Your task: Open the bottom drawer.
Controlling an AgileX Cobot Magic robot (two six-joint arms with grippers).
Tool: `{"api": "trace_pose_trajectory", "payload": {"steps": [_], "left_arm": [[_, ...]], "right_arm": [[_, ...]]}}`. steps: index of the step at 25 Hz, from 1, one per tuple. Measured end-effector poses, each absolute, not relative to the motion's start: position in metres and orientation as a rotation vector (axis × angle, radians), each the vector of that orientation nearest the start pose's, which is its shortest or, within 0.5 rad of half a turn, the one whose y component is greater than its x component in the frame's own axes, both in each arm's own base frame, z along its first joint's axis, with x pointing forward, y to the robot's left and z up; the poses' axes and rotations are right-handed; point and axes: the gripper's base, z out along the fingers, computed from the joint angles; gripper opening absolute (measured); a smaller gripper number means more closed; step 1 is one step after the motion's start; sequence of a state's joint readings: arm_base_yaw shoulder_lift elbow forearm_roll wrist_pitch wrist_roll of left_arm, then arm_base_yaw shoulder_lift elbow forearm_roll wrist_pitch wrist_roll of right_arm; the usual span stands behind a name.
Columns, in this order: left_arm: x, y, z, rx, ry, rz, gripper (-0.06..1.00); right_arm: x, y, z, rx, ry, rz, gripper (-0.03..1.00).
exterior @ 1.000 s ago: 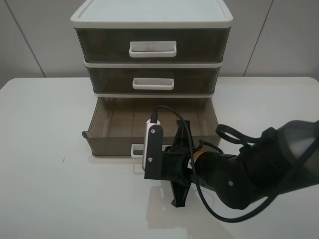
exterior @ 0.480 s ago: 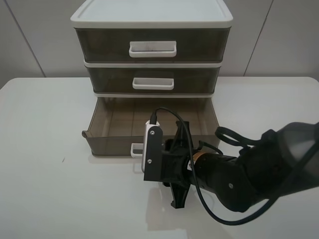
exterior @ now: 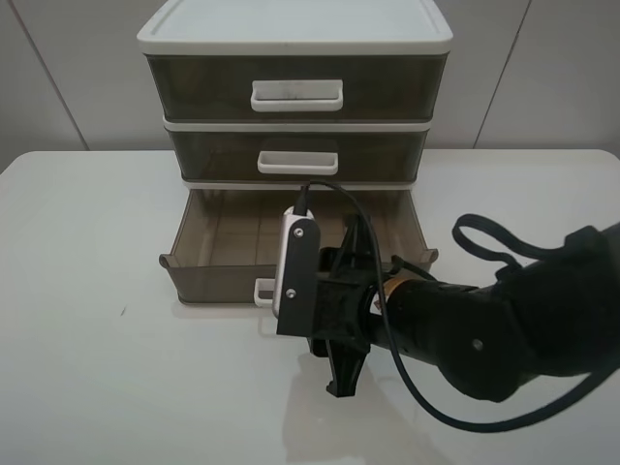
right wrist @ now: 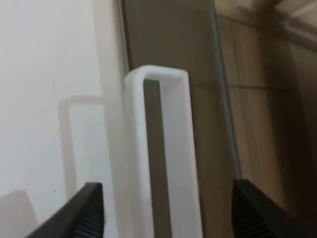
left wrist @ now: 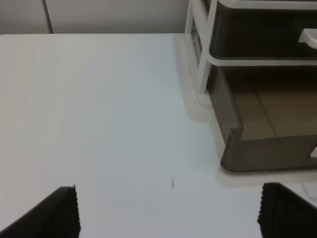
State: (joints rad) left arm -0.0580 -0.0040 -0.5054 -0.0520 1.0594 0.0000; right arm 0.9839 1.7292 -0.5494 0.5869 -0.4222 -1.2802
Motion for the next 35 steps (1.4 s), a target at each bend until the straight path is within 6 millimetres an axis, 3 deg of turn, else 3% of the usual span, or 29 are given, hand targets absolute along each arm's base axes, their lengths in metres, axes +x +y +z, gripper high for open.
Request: {"api": "trace_pose_trajectory", "payload": {"steps": [4,14,19,23,26,29,32,35], "left_arm": [[-0.006,-0.004,0.279,0.062,2.033,-0.099,0.74],[-0.006,-0.004,0.279,0.062,2.033,-0.099,0.74],[-0.006,-0.004,0.279,0.062,2.033,-0.099,0.74],[-0.006,-0.004,0.279,0.062,2.033,-0.099,0.74],[-0.006,-0.004,0.279,0.062,2.033,-0.099,0.74],[-0.006,-0.004,0.279,0.062,2.033,-0.099,0.74],[-0.006,-0.004,0.279,0.062,2.033,-0.099,0.74],[-0.006,-0.004,0.279,0.062,2.033,-0.099,0.74]], "right_arm": [[0.167,0.221,0.145,-1.633,1.605,-0.051,0.60],[0.182,0.187,0.208,-1.113,1.764,0.020,0.64],[0.185,0.184,0.208,-1.262,1.738,0.048,0.64],[0.208,0.168,0.218,-1.232,1.961,0.177,0.64],[0.230,0.142,0.235,-1.020,2.247,0.185,0.64],[0.243,0.100,0.254,-0.625,2.467,0.112,0.64],[0.236,0.060,0.272,-0.324,2.544,0.027,0.64],[0.216,0.031,0.294,-0.170,2.537,-0.030,0.64]]}}
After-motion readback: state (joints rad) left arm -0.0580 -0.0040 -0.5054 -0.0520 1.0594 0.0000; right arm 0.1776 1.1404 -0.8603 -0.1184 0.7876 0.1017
